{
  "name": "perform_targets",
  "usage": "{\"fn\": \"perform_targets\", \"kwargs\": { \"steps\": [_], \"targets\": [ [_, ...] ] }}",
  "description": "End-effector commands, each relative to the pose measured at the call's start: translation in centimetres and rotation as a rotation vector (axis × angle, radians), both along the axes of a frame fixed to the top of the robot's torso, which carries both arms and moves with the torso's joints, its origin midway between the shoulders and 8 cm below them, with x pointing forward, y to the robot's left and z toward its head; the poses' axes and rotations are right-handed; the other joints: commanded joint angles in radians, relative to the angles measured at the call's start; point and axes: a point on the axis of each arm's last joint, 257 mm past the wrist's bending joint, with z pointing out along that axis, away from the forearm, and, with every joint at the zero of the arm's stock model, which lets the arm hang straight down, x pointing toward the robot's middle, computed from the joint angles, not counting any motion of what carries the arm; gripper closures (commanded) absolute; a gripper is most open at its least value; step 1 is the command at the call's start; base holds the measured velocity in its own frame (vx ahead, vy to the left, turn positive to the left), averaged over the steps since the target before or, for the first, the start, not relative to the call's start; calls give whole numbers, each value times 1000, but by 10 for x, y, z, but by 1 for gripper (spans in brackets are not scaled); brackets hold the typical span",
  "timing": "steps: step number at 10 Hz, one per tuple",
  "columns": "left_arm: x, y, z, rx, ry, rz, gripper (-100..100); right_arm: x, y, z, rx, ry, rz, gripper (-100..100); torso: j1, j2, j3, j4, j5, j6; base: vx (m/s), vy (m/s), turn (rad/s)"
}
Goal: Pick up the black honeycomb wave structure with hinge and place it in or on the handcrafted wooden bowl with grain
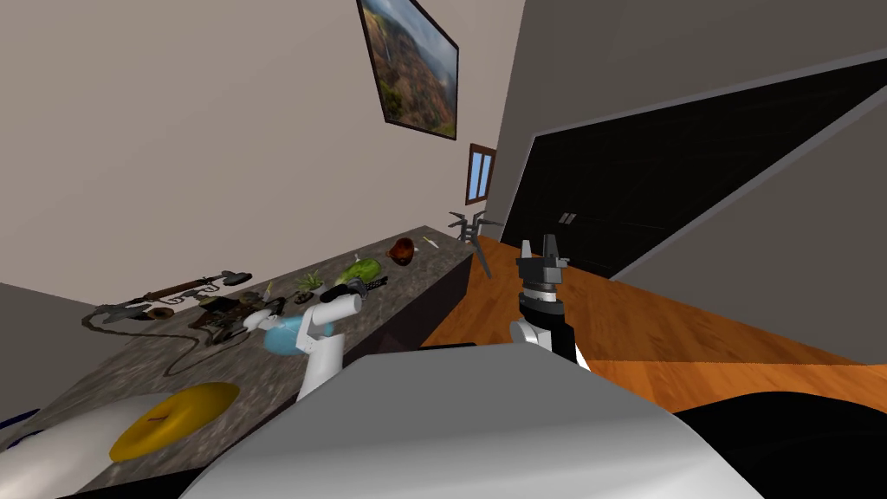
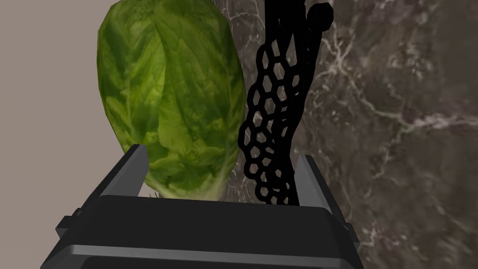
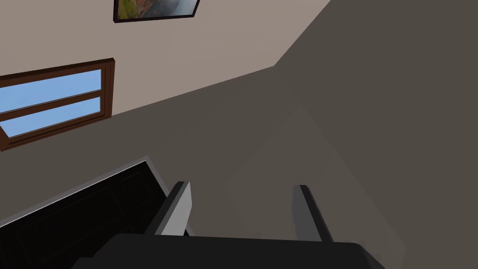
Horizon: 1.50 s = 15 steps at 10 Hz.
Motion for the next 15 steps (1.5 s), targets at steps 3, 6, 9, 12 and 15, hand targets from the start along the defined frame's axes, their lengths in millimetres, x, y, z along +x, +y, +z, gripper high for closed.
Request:
{"fn": "perform_targets", "kwargs": {
  "steps": [3, 6, 9, 12, 15],
  "targets": [
    [-18, 14, -20, -24, 96, 50, -100, 0, 0, 0, 0, 0, 0, 0, 0, 0, 0, 0, 0, 0, 21, 12, -90],
    [-32, 21, -36, -45, 160, 79, -100, 0, 0, 0, 0, 0, 0, 0, 0, 0, 0, 0, 0, 0, 24, 11, -56],
    [-27, 20, -38, -40, 146, 71, -100, 0, 0, 0, 0, 0, 0, 0, -1, 1, 0, 0, 0, 0, 13, 8, 2],
    [-27, 20, -40, -40, 146, 70, 100, 0, 0, 0, 0, 0, 0, 0, 0, 0, 0, 0, 0, 0, 20, 17, 7],
    [-27, 20, -40, -42, 146, 71, 100, 0, 0, 0, 0, 0, 0, 0, -1, 1, 1, 0, -1, 0, 0, 0, 0]
  ]
}}
